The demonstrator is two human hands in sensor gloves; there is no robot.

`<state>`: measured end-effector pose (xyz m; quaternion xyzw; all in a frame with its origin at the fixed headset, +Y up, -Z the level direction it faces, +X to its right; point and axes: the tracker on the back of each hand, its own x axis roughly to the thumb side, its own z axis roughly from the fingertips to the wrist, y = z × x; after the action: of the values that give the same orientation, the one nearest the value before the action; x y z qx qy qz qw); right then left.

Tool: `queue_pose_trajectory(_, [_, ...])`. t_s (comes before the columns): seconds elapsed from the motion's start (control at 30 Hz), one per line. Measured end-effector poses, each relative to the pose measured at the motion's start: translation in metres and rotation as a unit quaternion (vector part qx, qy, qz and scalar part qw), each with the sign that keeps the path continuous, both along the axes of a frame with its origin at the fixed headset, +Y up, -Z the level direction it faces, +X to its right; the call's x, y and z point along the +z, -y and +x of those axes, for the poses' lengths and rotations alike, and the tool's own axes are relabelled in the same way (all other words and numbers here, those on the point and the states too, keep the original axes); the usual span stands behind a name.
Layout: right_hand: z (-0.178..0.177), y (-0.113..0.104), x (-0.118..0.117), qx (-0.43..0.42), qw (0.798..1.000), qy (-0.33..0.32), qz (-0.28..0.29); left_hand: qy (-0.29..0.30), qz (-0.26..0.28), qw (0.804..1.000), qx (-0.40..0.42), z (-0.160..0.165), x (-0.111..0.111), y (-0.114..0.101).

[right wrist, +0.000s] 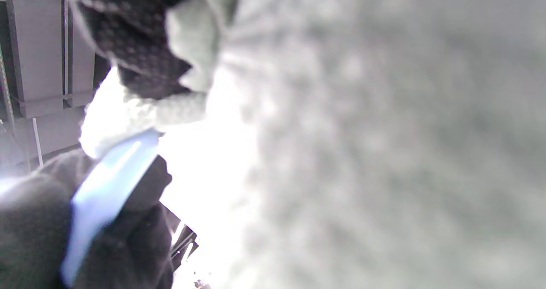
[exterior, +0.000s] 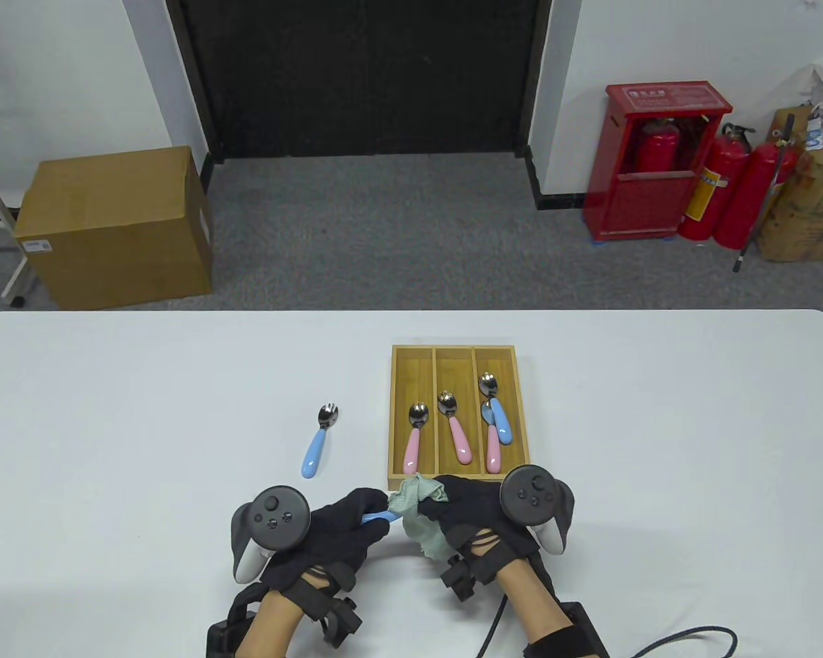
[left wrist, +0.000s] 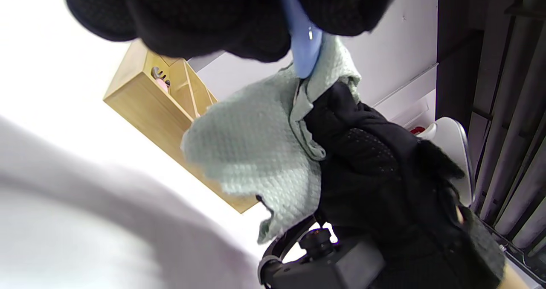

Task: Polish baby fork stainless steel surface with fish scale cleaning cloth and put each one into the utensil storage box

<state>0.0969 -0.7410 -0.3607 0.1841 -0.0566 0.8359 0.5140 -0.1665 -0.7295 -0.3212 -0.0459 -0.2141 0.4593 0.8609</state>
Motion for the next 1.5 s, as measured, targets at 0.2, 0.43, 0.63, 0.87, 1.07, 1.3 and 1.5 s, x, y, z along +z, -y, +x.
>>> queue_pose_trajectory(0.2, [0.003, -0.001, -0.001, 0.02, 1.0, -0.009, 0.01, 0.004, 0.02, 0.999, -0.027, 0.005, 0.001, -0.002])
queue_pose_trajectory(0.43, [0.005, -0.009, 0.001, 0.106, 0.991, 0.051, 0.063, -0.011, 0.045, 0.998, -0.049, 0.004, 0.002, -0.01])
queue_pose_trajectory(0.63, [0.042, 0.003, -0.005, 0.011, 0.99, 0.143, 0.012, -0.061, 0.043, 0.997, -0.023, -0.013, 0.001, -0.012])
queue_pose_trajectory(0.87, [0.087, 0.017, -0.002, -0.136, 0.966, 0.22, -0.032, -0.101, -0.002, 0.992, -0.072, -0.004, -0.019, -0.01])
queue_pose_trajectory(1.07, [0.075, 0.017, -0.001, -0.116, 0.972, 0.202, -0.024, -0.136, -0.003, 0.98, -0.147, 0.024, -0.055, -0.018])
queue_pose_trajectory(1.3, [0.069, 0.017, -0.001, -0.115, 0.975, 0.191, -0.022, -0.2, -0.008, 0.951, -0.236, 0.063, -0.102, -0.016])
queue_pose_trajectory(1.5, [0.066, 0.02, -0.002, -0.127, 0.973, 0.188, -0.029, -0.253, -0.015, 0.938, -0.234, 0.082, -0.124, -0.002])
